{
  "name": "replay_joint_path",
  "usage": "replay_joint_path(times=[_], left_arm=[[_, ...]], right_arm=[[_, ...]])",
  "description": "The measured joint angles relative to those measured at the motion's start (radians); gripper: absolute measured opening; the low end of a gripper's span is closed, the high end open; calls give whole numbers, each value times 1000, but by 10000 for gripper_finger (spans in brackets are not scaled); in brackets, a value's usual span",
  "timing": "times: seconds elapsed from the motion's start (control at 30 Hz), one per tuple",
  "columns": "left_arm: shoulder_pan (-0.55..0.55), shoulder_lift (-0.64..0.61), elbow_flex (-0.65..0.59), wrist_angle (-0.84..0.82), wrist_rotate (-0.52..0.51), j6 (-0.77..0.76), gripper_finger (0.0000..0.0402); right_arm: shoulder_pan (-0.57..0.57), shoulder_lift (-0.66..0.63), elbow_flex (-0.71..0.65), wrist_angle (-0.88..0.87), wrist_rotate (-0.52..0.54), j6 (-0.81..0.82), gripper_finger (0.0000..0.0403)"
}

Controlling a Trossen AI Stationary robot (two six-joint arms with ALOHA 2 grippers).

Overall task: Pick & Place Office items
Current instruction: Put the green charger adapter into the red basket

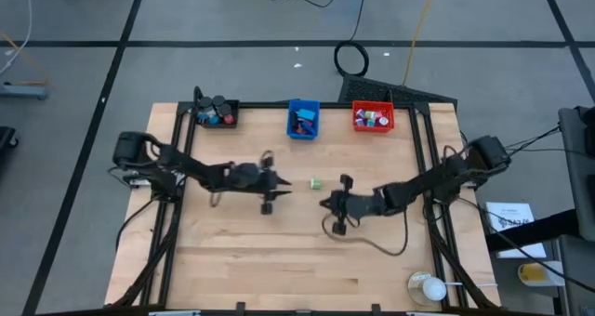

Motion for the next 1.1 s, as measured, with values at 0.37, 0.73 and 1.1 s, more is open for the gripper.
replay_joint_path(times=[0.37, 0.73, 1.1], left_arm=[[-53, -173, -349, 465, -75, -69, 21], [48, -282, -528, 612, -67, -98, 12], [118, -853, -530, -35, -1, -72, 4]], right_arm=[[-209, -37, 90, -269, -129, 80, 168], [-279, -37, 156, -343, -131, -59, 280], [-305, 27, 155, -304, -208, -142, 278]])
